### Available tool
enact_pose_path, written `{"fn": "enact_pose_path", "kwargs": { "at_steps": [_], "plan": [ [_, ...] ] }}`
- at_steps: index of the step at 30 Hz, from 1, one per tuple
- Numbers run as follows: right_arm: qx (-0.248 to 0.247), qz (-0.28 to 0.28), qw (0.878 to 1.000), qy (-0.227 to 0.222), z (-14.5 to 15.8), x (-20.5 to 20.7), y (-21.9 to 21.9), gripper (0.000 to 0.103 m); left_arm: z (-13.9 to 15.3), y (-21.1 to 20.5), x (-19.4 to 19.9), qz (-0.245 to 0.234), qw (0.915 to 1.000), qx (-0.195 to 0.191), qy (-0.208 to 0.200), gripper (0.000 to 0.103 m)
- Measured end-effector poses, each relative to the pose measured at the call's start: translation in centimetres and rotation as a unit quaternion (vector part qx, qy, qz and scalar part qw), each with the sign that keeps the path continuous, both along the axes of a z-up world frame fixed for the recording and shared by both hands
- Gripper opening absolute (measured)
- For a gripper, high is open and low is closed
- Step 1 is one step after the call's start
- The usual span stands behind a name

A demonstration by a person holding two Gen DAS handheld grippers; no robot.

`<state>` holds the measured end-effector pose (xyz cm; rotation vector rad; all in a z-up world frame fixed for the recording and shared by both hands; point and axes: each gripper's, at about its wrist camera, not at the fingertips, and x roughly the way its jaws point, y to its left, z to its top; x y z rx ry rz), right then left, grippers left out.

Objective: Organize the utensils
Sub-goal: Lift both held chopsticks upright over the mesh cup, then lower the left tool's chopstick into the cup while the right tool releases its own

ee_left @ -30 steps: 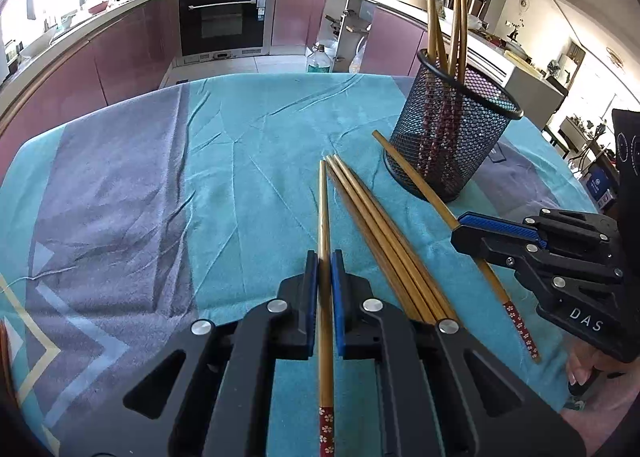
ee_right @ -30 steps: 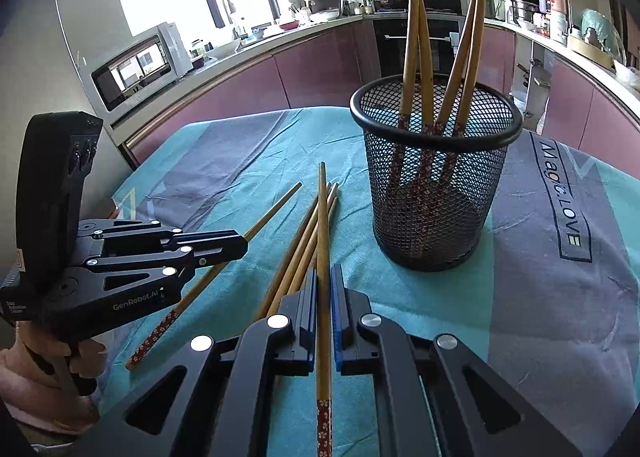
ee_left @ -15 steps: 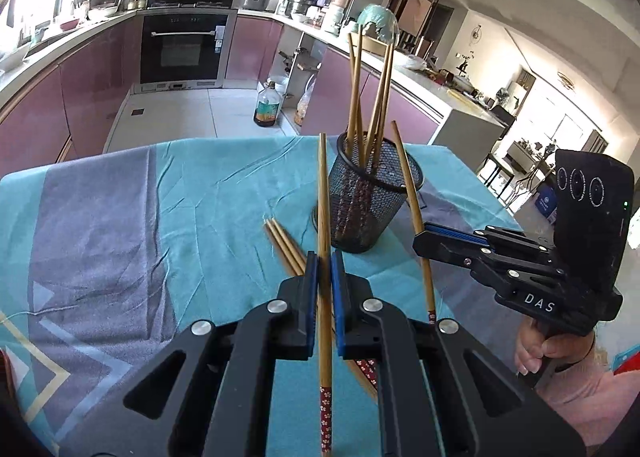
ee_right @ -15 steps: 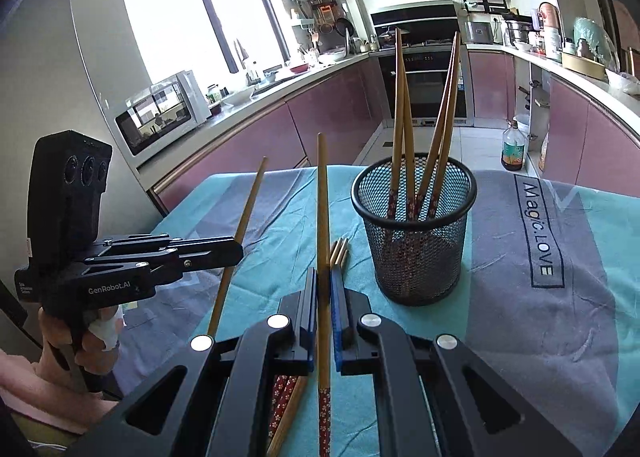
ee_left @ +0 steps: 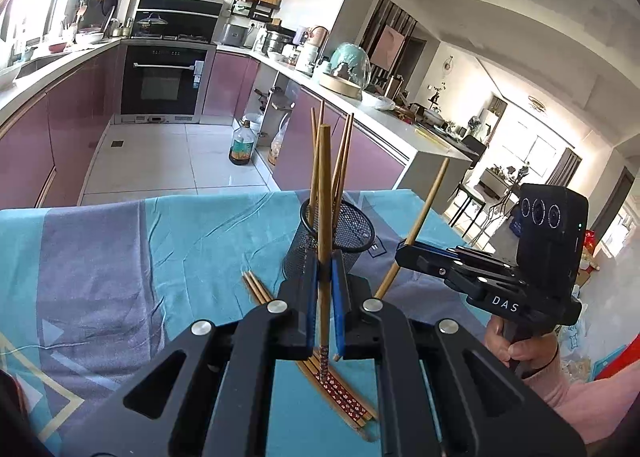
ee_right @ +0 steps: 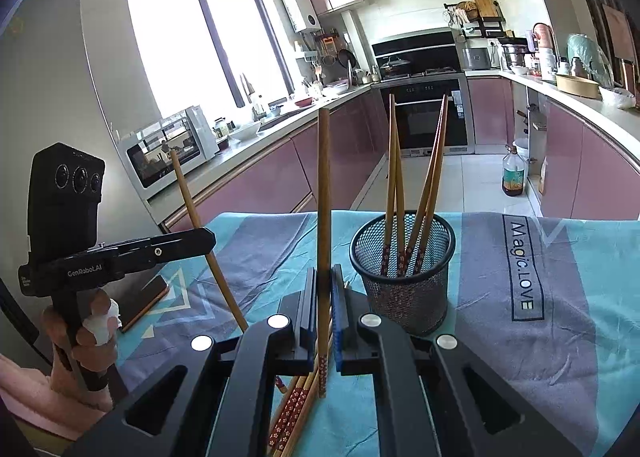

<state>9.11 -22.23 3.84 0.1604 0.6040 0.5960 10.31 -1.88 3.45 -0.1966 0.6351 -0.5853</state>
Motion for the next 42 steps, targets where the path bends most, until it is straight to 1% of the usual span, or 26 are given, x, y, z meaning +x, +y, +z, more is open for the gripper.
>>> {"fn": "enact_pose_path", "kwargs": {
  "at_steps": [3, 8, 12, 23, 28, 32, 36, 42],
  "plan": [
    [0.001, -0.002, 1.000, -0.012, 0.9, 0.2, -0.3, 0.005, 0.9, 0.0, 0.5, -0.001, 0.9999, -0.012, -0.006, 0.007],
    [0.000, -0.005, 0.999, -0.033, 2.6, 0.7, -0.6, 0.005, 2.2, -0.6, 1.6, -0.005, 0.9997, -0.017, -0.018, 0.007],
    [0.000, -0.010, 0.999, -0.049, 3.7, 1.0, -1.2, 0.005, 3.1, -1.3, 2.2, -0.009, 0.9994, -0.016, -0.029, 0.007],
    [0.001, -0.026, 0.996, -0.089, 6.8, 2.2, -2.4, 0.005, 6.8, -3.5, 4.0, -0.015, 0.9977, -0.008, -0.065, 0.007],
    [-0.002, -0.034, 0.994, -0.103, 7.8, 3.0, -3.0, 0.005, 8.1, -4.4, 4.7, -0.017, 0.9969, -0.006, -0.077, 0.007],
    [-0.007, -0.041, 0.994, -0.104, 8.0, 4.0, -3.3, 0.005, 8.4, -5.1, 5.4, -0.016, 0.9966, 0.000, -0.081, 0.007],
    [-0.018, -0.048, 0.994, -0.099, 7.4, 4.8, -3.3, 0.005, 8.2, -5.8, 5.9, -0.013, 0.9967, 0.009, -0.080, 0.007],
    [-0.027, -0.051, 0.995, -0.082, 6.1, 6.0, -3.2, 0.005, 7.3, -7.0, 7.9, -0.010, 0.9979, 0.024, -0.059, 0.007]
  ]
}}
